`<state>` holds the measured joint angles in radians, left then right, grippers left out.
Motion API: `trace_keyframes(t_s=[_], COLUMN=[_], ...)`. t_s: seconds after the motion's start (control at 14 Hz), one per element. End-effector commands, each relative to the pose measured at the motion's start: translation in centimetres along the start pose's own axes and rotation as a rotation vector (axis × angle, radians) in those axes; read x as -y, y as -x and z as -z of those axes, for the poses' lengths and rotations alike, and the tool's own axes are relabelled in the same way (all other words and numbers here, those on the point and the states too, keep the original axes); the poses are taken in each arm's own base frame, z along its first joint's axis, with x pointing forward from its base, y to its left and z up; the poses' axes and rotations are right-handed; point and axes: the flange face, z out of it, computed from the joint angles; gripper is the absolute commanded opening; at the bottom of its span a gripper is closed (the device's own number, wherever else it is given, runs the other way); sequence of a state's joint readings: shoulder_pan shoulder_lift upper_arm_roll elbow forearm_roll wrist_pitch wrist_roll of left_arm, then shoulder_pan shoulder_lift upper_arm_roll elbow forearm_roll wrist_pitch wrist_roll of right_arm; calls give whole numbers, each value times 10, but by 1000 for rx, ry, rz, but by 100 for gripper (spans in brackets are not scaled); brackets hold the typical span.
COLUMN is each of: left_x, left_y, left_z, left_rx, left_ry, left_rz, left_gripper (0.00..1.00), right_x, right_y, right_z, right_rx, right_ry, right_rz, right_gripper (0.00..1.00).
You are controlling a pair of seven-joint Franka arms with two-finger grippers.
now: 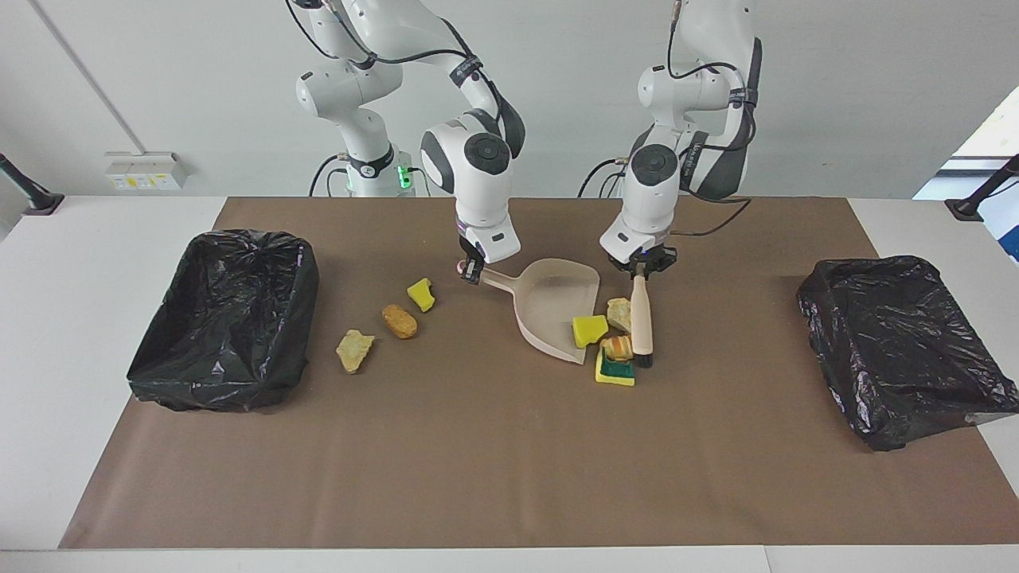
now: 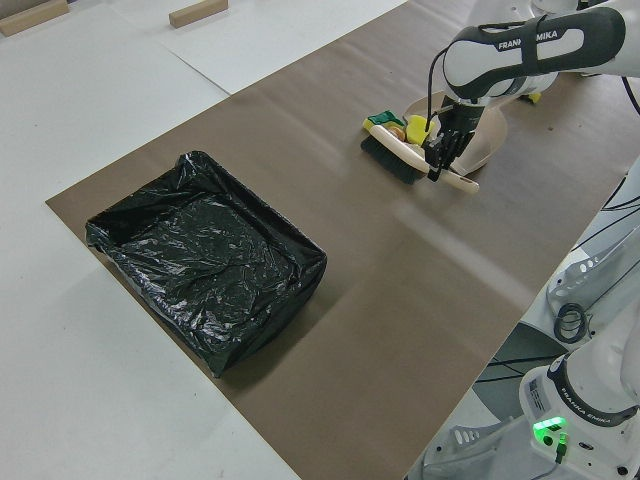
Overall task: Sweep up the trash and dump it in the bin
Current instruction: 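Brush the trash pieces into the dustpan held by the right gripper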
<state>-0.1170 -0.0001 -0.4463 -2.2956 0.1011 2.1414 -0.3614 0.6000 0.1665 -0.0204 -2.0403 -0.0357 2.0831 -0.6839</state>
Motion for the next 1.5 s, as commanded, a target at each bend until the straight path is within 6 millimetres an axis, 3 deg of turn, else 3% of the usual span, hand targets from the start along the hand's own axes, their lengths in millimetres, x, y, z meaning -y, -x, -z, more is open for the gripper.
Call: trace_keyframes(t_s=[0.0,0.21,0.36,0.5,0.86,1.07,1.22,1.29,1.36,1.43], left_x=[-42,-66,-65,-55,12,57,70,88,102,105], left_y=[12,16,12,-4,-59,-91,-117,-130,-137,-139], left_z=[13,45,75,84,67,66,54,42,40,41], left_rx=[-6,15,31,19,-29,-57,-70,-60,-62,-70], left_ry=[49,54,69,118,109,100,31,20,24,22], left_rz=[-38,13,26,53,-82,-146,-191,-183,-208,-274], left_gripper=[0,0,0,0,0,0,0,0,0,0], right_x=[3,3,3,3,3,3,4,4,4,4], right_y=[2,3,3,3,3,3,3,3,3,3], right_z=[3,3,3,3,3,3,3,3,3,3], right_rx=[11,12,12,12,12,12,13,13,13,13], right_ry=[10,9,9,9,9,9,8,8,8,8], right_rz=[-15,-15,-15,-15,-15,-15,-16,-18,-21,-21], right_gripper=[0,0,0,0,0,0,0,0,0,0])
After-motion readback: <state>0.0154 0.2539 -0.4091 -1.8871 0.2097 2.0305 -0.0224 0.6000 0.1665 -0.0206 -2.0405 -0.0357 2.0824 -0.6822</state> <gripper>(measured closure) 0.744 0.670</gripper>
